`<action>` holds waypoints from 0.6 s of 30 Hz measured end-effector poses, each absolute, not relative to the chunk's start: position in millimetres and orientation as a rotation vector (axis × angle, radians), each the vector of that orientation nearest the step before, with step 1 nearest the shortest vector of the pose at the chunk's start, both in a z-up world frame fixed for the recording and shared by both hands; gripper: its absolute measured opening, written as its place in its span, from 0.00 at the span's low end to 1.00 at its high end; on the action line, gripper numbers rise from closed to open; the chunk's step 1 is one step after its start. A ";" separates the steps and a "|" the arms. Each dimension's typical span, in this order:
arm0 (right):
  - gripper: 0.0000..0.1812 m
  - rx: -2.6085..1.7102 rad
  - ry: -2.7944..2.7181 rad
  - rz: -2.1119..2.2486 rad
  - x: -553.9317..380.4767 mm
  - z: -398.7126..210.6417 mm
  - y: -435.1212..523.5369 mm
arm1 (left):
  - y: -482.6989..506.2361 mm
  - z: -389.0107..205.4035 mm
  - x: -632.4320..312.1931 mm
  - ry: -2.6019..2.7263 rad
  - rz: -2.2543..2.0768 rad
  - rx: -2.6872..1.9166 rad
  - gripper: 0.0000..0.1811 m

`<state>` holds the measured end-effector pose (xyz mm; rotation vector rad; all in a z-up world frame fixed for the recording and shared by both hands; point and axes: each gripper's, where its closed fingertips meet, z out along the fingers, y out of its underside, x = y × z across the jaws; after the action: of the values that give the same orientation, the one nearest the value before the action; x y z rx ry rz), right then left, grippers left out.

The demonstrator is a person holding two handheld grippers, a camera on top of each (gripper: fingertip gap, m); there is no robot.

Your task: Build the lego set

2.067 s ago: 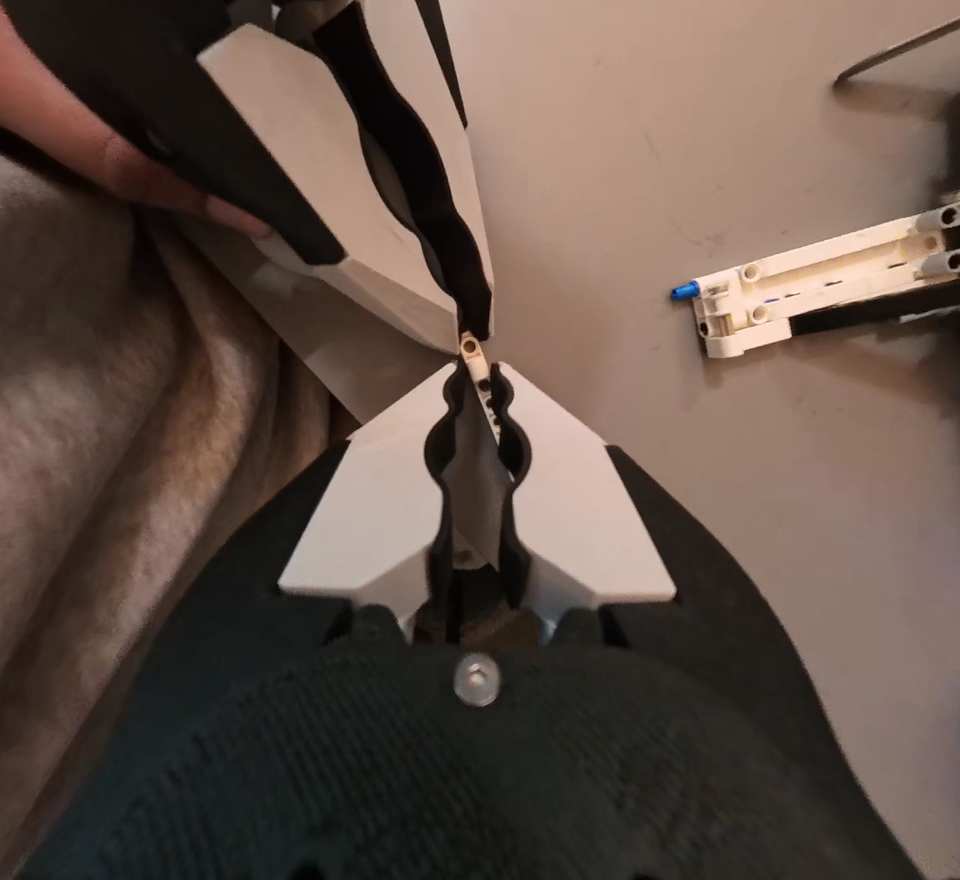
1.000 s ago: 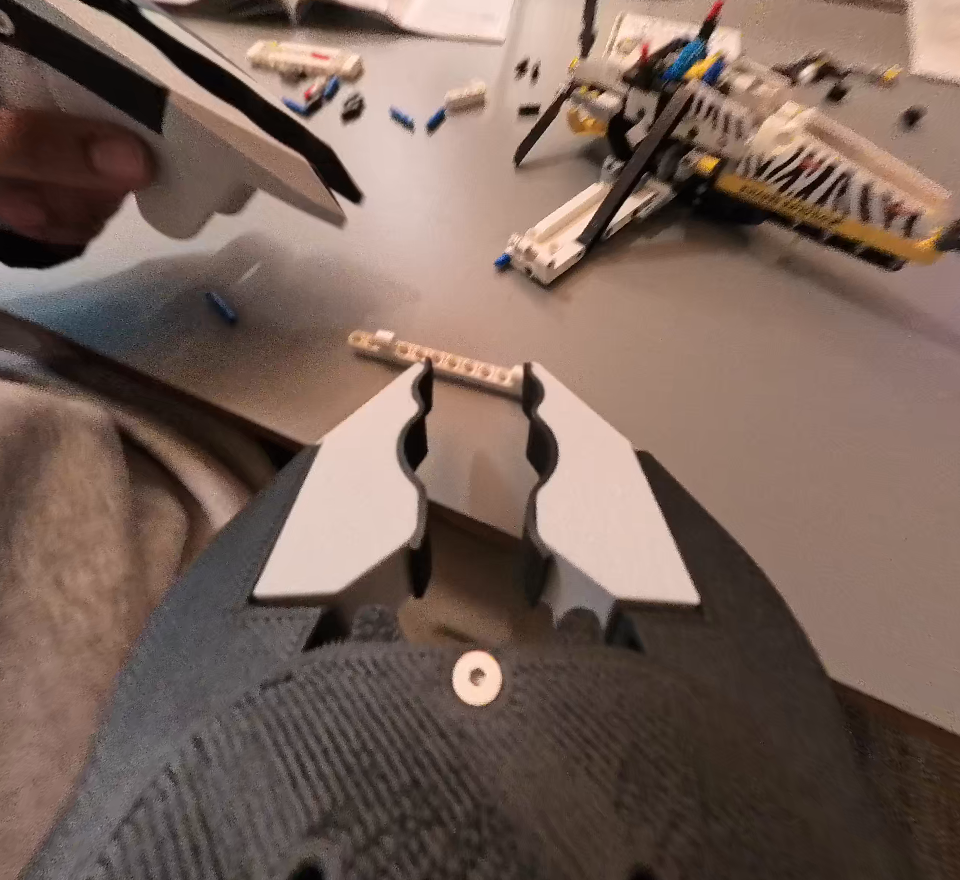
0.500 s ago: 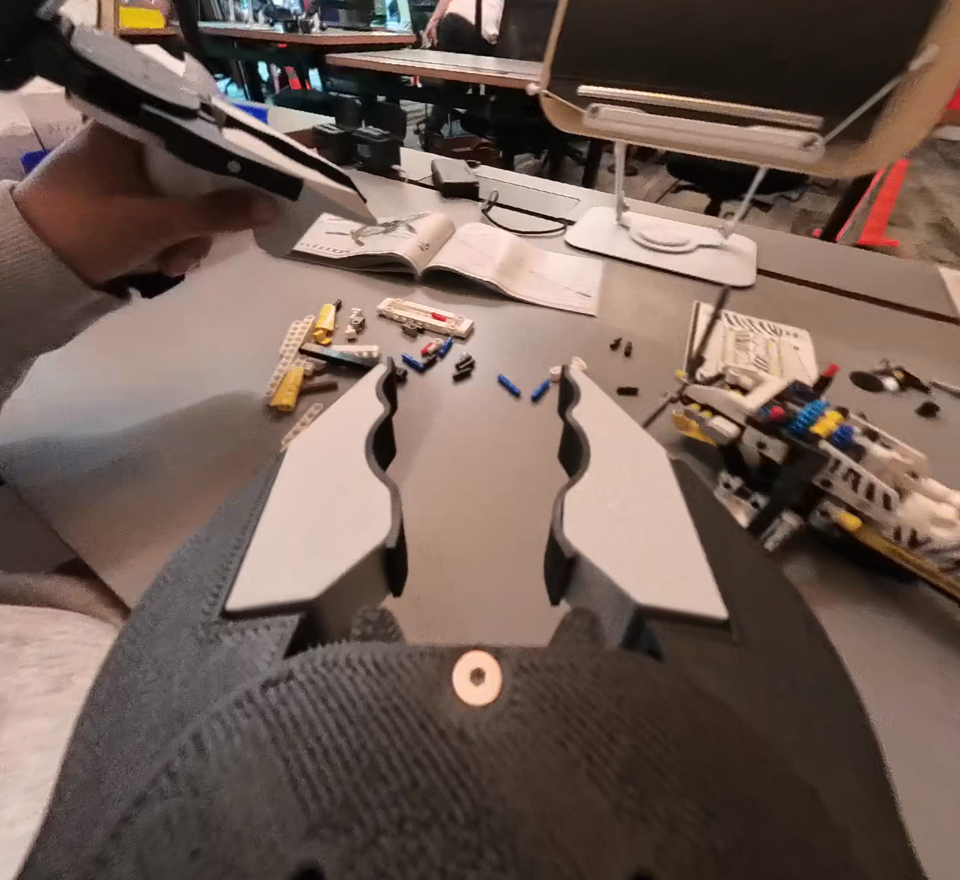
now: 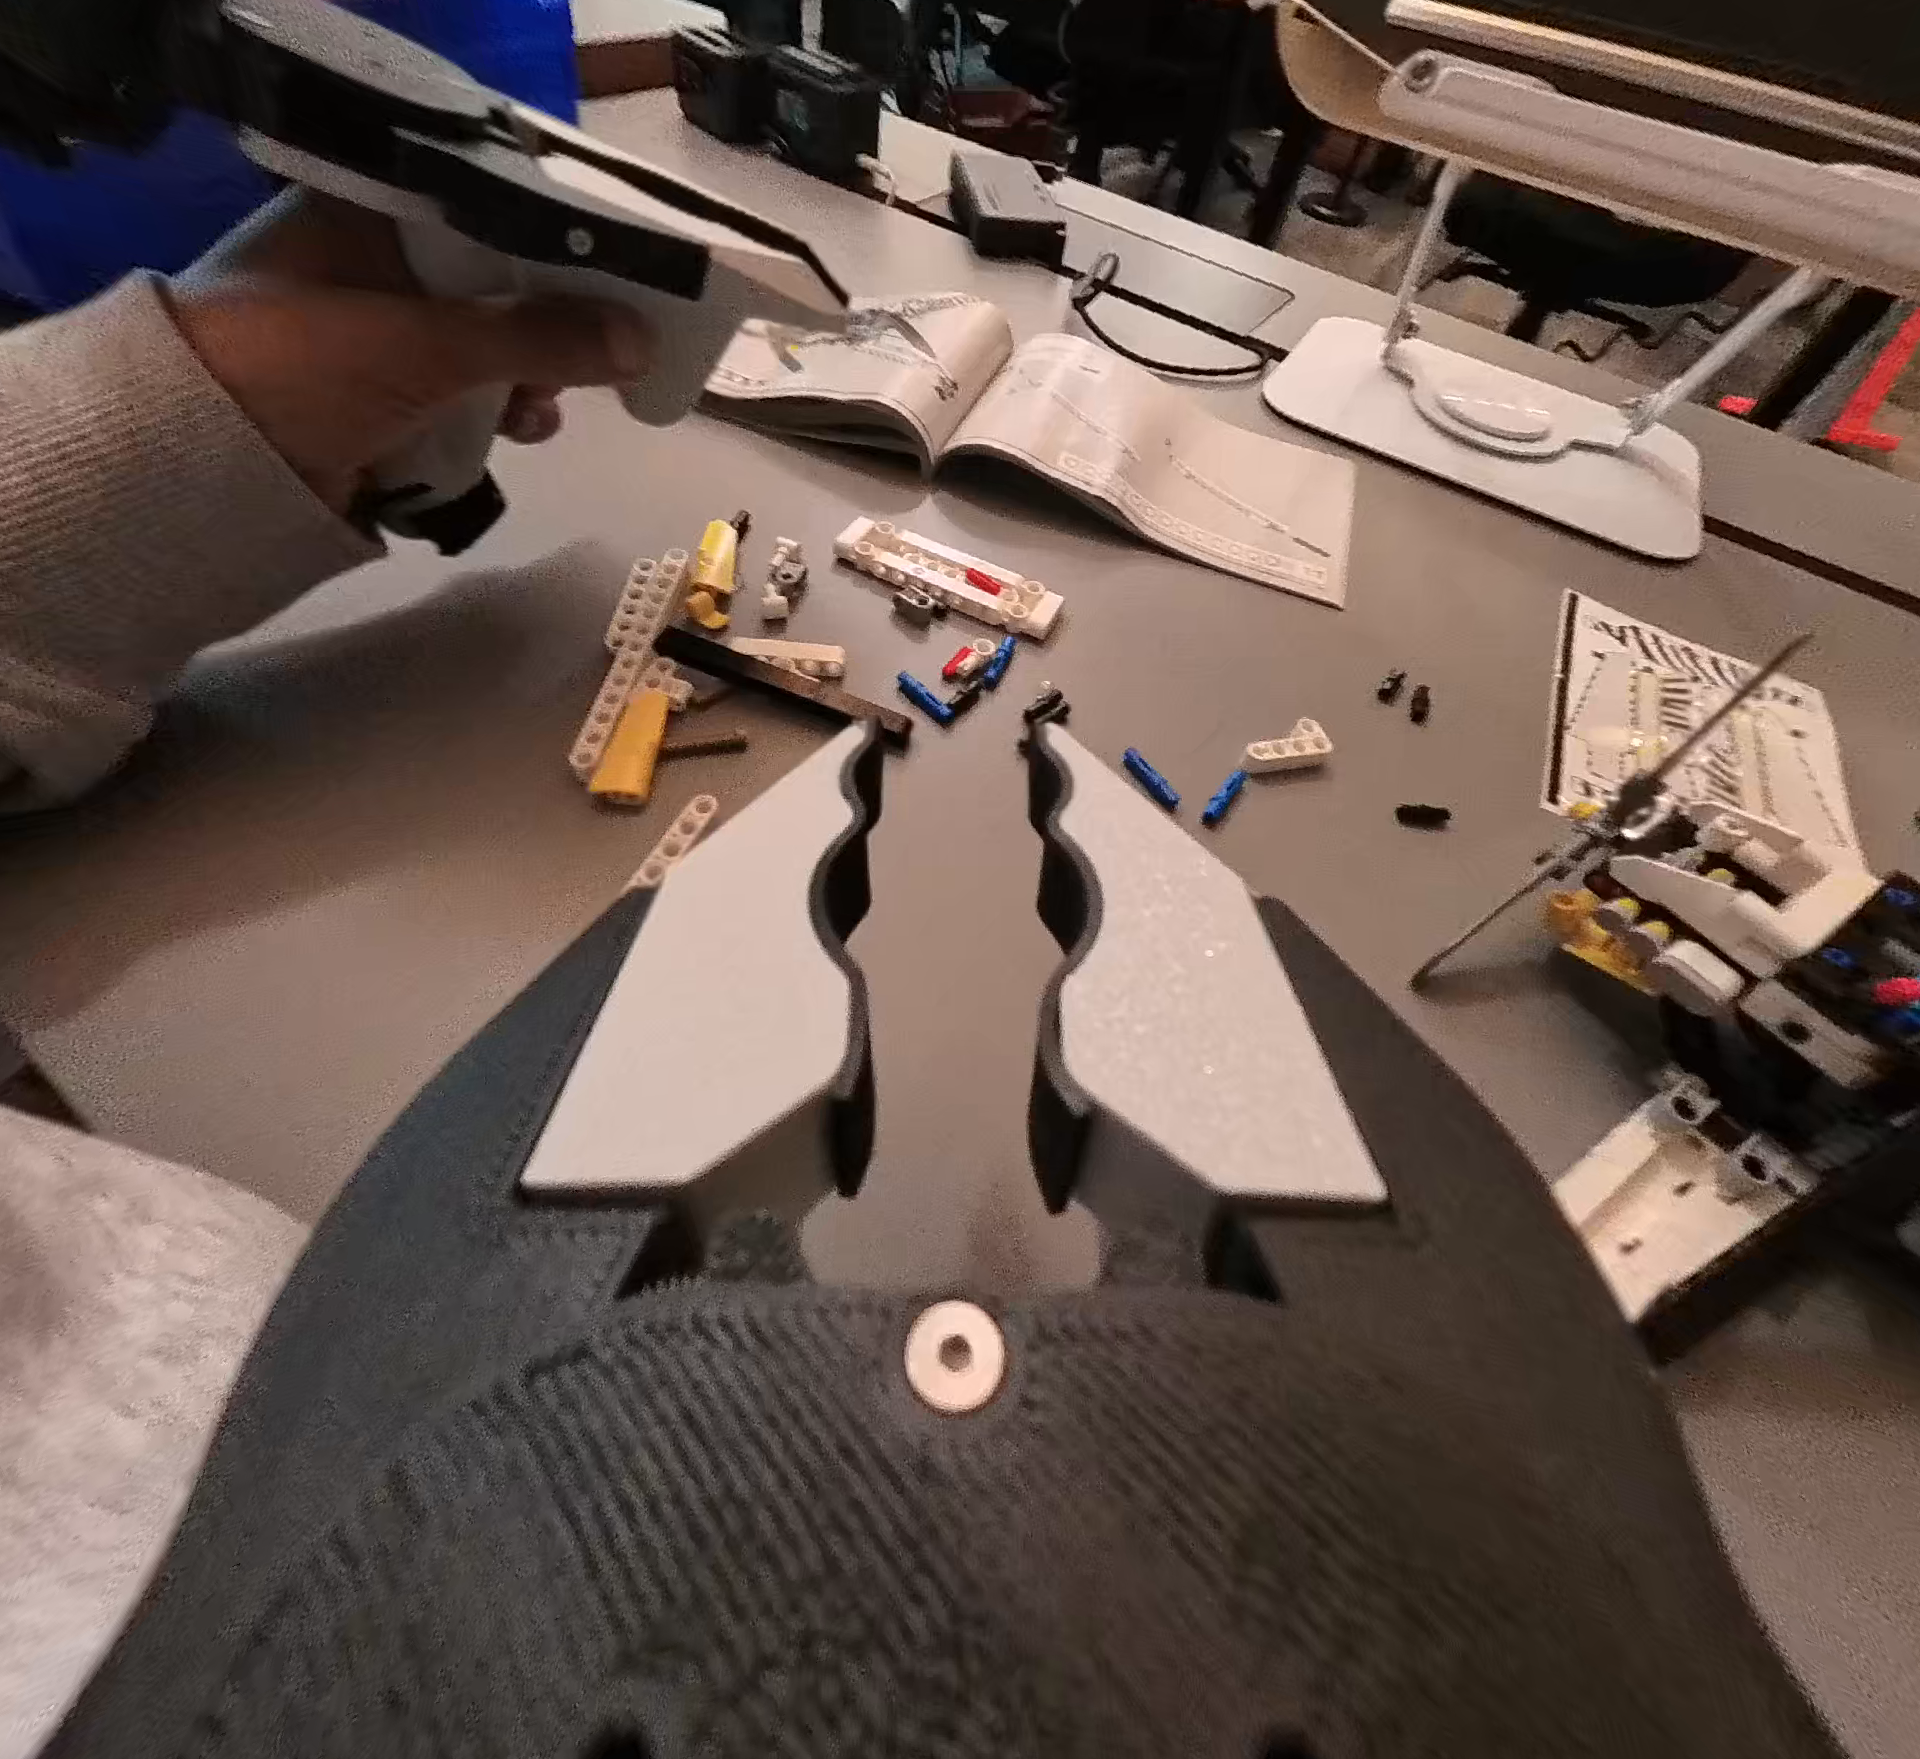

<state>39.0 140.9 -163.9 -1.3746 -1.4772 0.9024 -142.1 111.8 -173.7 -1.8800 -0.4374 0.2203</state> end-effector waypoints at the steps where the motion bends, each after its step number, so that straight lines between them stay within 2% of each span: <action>1: 0.15 -1.376 -1.487 0.878 36.7 -166.0 141.1 | 111.5 -172.5 -139.1 -0.422 0.193 -1.865 0.00; 6: 0.21 -1.388 -1.571 0.873 16.6 -179.6 120.4 | 100.3 -162.4 -150.8 -0.483 0.137 -1.782 0.00; 14: 0.23 -1.439 -1.676 0.688 7.2 -198.5 124.4 | 100.7 -172.4 -146.0 -0.460 0.144 -1.854 0.00; 18: 0.22 -1.600 -1.685 0.851 22.4 -207.2 114.9 | 102.0 -169.0 -141.2 -0.455 0.068 -1.829 0.00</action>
<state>22.4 114.9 -207.2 -1.5996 -1.6853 0.8506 -141.2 102.0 -169.0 -1.8288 -0.4553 0.0679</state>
